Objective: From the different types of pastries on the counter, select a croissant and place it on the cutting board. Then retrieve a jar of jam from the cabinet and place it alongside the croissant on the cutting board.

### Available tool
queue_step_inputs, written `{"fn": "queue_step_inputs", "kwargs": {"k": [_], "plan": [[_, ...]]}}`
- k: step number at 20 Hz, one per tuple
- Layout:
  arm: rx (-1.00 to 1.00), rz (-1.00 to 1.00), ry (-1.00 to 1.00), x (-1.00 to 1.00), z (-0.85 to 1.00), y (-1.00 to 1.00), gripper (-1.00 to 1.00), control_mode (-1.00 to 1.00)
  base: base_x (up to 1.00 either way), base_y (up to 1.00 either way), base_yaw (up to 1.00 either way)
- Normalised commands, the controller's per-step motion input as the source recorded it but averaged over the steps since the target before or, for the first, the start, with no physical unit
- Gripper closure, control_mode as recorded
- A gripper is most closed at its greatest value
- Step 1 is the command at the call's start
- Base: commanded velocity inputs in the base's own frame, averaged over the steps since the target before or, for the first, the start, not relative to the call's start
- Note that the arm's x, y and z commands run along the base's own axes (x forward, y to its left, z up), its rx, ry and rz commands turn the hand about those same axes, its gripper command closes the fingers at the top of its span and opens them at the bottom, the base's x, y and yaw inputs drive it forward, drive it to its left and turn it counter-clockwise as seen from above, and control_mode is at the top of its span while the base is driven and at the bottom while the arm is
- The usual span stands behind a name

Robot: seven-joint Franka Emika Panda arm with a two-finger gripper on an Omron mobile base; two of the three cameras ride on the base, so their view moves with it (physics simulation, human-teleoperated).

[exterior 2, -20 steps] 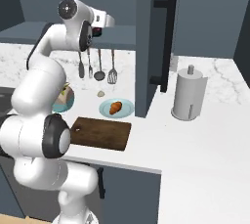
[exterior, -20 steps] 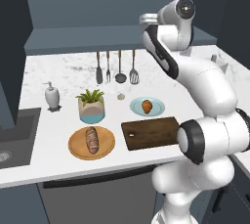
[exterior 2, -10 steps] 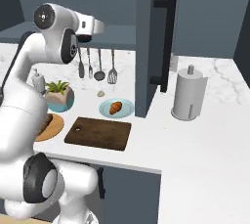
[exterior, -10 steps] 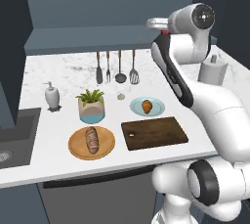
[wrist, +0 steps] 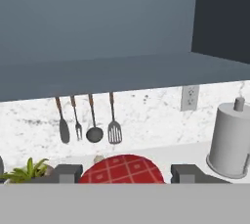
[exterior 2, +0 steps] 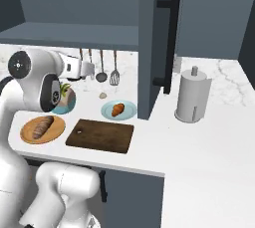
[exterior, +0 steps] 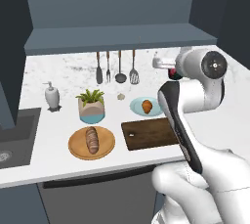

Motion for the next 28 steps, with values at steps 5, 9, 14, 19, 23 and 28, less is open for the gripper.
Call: {"fn": "queue_step_inputs", "kwargs": {"k": [5, 9, 14, 19, 23, 28], "plan": [[0.0, -0.03, 0.0, -1.0, -1.0, 0.07, 1.0, -1.0, 0.0, 0.0, 0.0], [0.0, -0.01, 0.0, -0.91, -0.9, 0.09, 1.0, -1.0, 0.0, 0.0, 0.0], [0.0, -0.07, 0.0, -0.27, -0.77, 0.02, 1.0, -1.0, 0.0, 0.0, 0.0], [-0.09, -0.13, -0.06, -0.1, -1.0, 0.0, 1.0, -1.0, 0.0, 0.0, 0.0], [-0.2, -0.14, -0.16, 0.0, -1.0, 0.0, 1.0, -1.0, 0.0, 0.0, 0.0], [-0.23, -0.13, -0.21, 0.0, -1.0, -0.03, 1.0, -1.0, 0.0, 0.0, 0.0]]}}
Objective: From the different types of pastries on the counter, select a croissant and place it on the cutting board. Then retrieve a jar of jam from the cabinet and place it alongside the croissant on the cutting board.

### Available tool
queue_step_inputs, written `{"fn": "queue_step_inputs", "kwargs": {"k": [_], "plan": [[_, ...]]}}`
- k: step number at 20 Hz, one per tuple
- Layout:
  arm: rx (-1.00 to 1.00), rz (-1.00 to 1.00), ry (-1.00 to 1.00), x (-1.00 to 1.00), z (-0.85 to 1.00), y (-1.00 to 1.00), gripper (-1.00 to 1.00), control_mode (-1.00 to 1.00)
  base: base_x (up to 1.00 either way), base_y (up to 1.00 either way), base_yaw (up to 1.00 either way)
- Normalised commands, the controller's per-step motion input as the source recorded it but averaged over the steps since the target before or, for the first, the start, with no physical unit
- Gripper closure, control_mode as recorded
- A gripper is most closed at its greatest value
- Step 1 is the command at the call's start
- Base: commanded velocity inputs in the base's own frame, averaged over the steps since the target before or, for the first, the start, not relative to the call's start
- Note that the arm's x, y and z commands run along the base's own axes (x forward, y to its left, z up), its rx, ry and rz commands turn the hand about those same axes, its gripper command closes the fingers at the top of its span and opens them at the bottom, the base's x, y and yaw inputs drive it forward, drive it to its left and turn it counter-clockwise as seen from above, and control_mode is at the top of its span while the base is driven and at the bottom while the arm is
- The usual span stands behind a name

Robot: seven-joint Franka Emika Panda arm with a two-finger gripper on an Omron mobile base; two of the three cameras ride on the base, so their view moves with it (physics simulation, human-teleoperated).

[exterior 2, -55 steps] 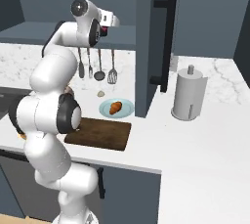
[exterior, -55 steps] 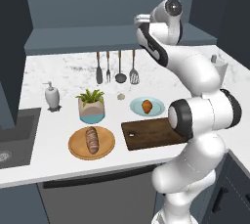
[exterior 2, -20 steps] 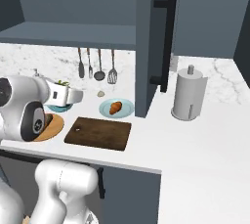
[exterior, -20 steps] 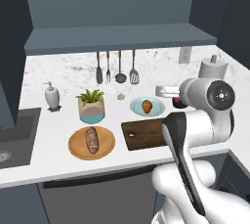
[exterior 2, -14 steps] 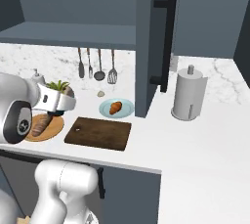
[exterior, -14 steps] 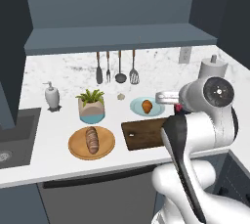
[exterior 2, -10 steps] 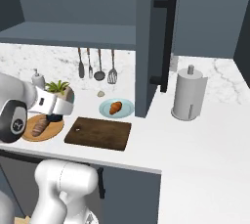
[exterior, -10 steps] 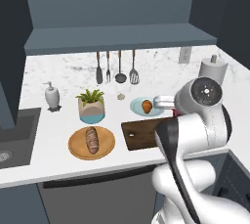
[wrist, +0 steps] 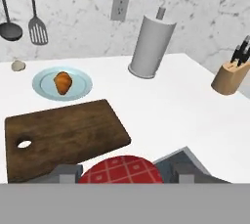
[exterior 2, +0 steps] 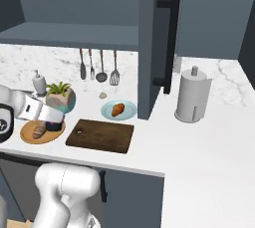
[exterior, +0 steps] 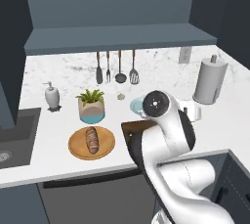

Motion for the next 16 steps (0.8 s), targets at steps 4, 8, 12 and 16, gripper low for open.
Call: {"fn": "queue_step_inputs", "kwargs": {"k": [4, 8, 12, 16], "plan": [[-0.23, -0.1, -0.26, 0.0, -1.0, -0.33, 1.0, -1.0, 0.0, 0.0, 0.0], [-0.23, -0.08, -0.16, 0.15, -0.5, -0.97, 1.0, -1.0, 0.0, 0.0, 0.0], [-0.11, -0.01, -0.03, 0.51, -0.22, -0.78, 1.0, -1.0, 0.0, 0.0, 0.0], [0.15, -0.01, -0.08, 0.22, -0.4, -0.07, 1.0, -1.0, 0.0, 0.0, 0.0]]}}
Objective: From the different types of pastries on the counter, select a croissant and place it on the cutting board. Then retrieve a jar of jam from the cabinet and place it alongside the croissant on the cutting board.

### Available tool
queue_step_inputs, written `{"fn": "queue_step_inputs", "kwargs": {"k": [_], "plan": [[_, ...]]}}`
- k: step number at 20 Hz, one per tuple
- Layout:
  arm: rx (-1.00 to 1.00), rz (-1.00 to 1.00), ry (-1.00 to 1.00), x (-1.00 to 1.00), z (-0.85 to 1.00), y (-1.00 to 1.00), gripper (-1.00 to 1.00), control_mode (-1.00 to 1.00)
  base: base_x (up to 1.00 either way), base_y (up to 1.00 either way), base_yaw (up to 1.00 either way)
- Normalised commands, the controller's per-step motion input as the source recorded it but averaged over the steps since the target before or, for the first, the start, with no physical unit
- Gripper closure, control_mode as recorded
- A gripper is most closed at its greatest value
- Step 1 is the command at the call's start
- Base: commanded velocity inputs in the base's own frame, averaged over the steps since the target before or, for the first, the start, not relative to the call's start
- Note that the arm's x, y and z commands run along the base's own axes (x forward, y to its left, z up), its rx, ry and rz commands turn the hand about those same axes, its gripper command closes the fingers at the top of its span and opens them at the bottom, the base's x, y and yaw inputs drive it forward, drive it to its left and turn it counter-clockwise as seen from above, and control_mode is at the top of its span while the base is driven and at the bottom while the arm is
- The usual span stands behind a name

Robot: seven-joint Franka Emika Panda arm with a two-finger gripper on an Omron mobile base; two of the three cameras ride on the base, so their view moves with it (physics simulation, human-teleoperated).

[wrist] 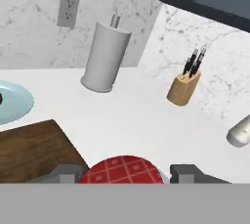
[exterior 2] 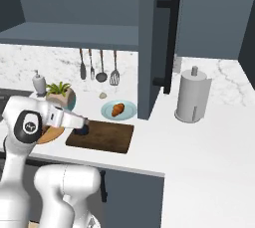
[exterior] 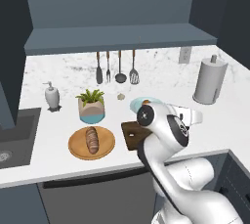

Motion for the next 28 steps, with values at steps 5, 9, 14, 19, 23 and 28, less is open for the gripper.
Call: {"fn": "queue_step_inputs", "kwargs": {"k": [5, 9, 14, 19, 23, 28], "plan": [[0.23, -0.11, -0.1, 0.86, -0.6, -0.13, 1.0, -1.0, 0.0, 0.0, 0.0], [0.05, -0.14, -0.06, 0.84, -0.2, -0.27, 1.0, -1.0, 0.0, 0.0, 0.0], [0.0, -0.02, 0.0, 0.34, -0.42, -0.06, 1.0, -1.0, 0.0, 0.0, 0.0], [-0.1, -0.07, -0.14, 0.74, -0.86, -0.01, 1.0, -1.0, 0.0, 0.0, 0.0], [-0.15, -0.09, -0.21, 0.6, -0.68, -0.07, 1.0, -1.0, 0.0, 0.0, 0.0], [0.05, -0.06, 0.0, 0.19, -0.03, -0.48, 1.0, -1.0, 0.0, 0.0, 0.0]]}}
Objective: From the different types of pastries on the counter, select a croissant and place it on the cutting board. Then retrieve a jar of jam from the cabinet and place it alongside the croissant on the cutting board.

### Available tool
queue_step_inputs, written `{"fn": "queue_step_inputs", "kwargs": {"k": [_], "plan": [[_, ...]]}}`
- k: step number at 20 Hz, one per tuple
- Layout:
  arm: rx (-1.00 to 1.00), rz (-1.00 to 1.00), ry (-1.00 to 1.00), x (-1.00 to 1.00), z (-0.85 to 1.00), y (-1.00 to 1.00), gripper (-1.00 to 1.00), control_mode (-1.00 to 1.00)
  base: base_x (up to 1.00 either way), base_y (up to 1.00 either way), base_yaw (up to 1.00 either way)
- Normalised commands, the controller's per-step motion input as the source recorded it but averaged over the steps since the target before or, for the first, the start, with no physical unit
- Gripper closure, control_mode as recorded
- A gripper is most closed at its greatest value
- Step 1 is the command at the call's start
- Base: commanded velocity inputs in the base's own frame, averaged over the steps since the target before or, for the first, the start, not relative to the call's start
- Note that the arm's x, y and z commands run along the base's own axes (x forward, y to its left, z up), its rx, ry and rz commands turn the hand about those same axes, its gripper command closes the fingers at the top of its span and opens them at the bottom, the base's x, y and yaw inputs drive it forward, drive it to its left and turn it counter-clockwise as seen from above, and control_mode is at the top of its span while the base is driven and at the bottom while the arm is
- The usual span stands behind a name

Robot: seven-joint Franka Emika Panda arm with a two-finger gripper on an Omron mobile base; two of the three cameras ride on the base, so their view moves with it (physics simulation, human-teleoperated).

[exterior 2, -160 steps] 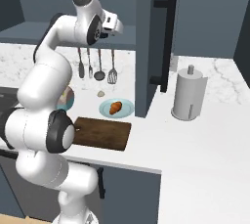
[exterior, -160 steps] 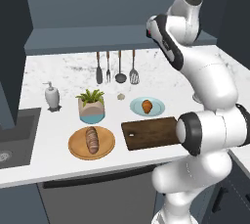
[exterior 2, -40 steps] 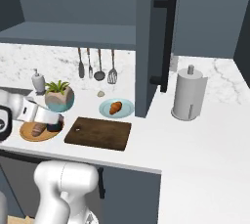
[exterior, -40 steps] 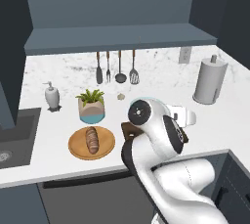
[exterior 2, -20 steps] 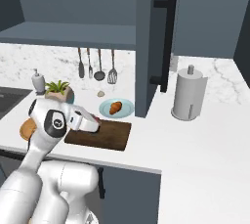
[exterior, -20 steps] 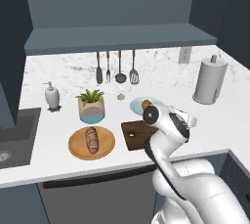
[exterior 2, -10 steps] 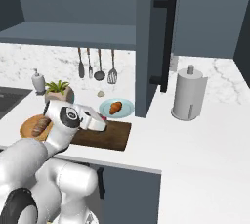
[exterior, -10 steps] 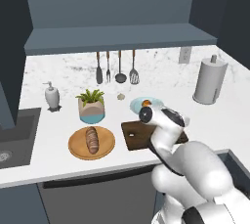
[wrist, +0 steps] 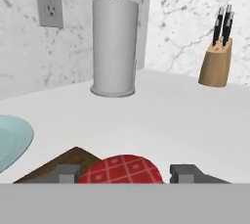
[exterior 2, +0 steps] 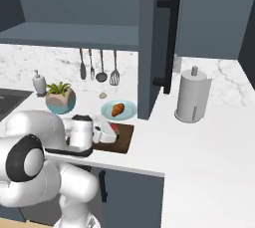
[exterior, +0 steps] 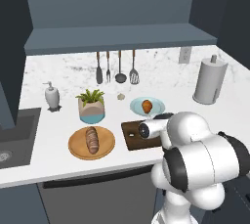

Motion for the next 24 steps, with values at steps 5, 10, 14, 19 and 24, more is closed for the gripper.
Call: {"fn": "queue_step_inputs", "kwargs": {"k": [5, 10, 14, 19, 24], "plan": [[0.04, -0.02, 0.0, 0.05, 0.0, -0.19, 1.0, -1.0, 0.0, 0.0, 0.0], [0.0, 0.0, -0.1, 0.01, -0.08, 0.0, 1.0, -1.0, 0.0, 0.0, 0.0], [0.0, -0.01, -0.22, 0.05, -0.08, 0.0, 1.0, -1.0, 0.0, 0.0, 0.0], [0.02, 0.0, -0.03, 0.0, -0.06, 0.0, 1.0, -1.0, 0.0, 0.0, 0.0], [0.13, -0.01, 0.0, 0.03, -0.21, 0.0, 1.0, -1.0, 0.0, 0.0, 0.0]]}}
